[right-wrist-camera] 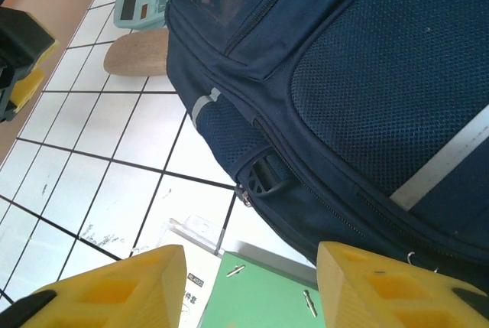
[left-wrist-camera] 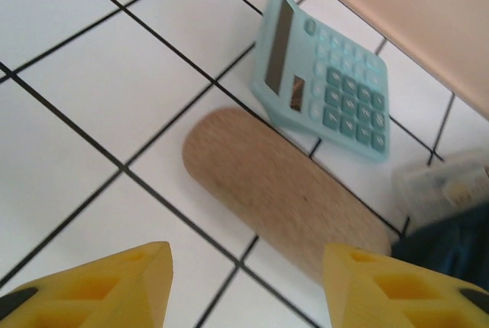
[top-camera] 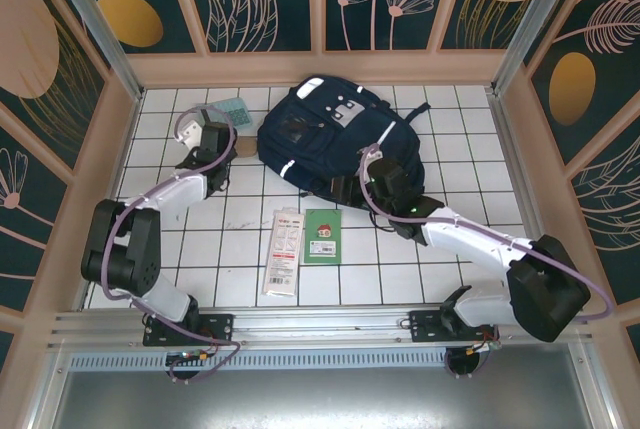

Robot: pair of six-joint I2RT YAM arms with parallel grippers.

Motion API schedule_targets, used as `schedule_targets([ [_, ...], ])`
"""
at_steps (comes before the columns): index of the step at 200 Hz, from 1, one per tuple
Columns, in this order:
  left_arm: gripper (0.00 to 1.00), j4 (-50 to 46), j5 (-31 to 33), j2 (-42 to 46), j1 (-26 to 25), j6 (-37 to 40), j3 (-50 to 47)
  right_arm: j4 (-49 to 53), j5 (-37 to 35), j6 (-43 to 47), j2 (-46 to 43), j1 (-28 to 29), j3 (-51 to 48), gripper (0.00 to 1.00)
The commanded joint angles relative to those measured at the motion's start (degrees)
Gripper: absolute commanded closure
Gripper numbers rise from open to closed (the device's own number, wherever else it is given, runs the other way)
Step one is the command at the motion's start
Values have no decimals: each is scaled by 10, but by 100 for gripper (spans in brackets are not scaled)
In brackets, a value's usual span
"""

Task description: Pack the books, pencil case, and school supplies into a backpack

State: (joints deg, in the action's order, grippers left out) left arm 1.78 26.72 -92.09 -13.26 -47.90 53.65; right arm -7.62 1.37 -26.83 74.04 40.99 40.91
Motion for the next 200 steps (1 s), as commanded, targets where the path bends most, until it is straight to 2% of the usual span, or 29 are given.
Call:
schedule_targets([
  [1, 45, 32, -33, -40, 31, -5, 33, -28, 13, 18, 15, 5, 23, 51],
  [11, 43, 29, -51, -58, 44, -7, 48, -30, 15, 19, 22, 6, 27, 51],
  [41, 41, -10, -52, -129, 63, -4, 111, -34, 28, 20, 40, 9, 34, 51],
  [67, 15, -33, -75, -190, 75, 9, 167, -34, 24, 17, 43, 12, 33, 51],
  [78, 11, -46, -84, -211, 75, 12, 187, -33, 21, 16, 42, 12, 31, 51],
  [108, 11, -76, -104, -248, 75, -9, 216, -32, 16, 14, 42, 12, 29, 51],
  [161, 14, -141, -97, -298, 75, -42, 261, -35, 20, 10, 41, 13, 28, 51],
  [177, 27, -141, -96, -295, 76, -40, 257, -35, 19, 10, 39, 14, 25, 51],
  [191, 31, -136, -92, -284, 75, -35, 242, -37, 16, 10, 37, 14, 22, 51],
  [200, 39, -131, -92, -276, 75, -31, 227, -38, 17, 10, 36, 14, 20, 51],
])
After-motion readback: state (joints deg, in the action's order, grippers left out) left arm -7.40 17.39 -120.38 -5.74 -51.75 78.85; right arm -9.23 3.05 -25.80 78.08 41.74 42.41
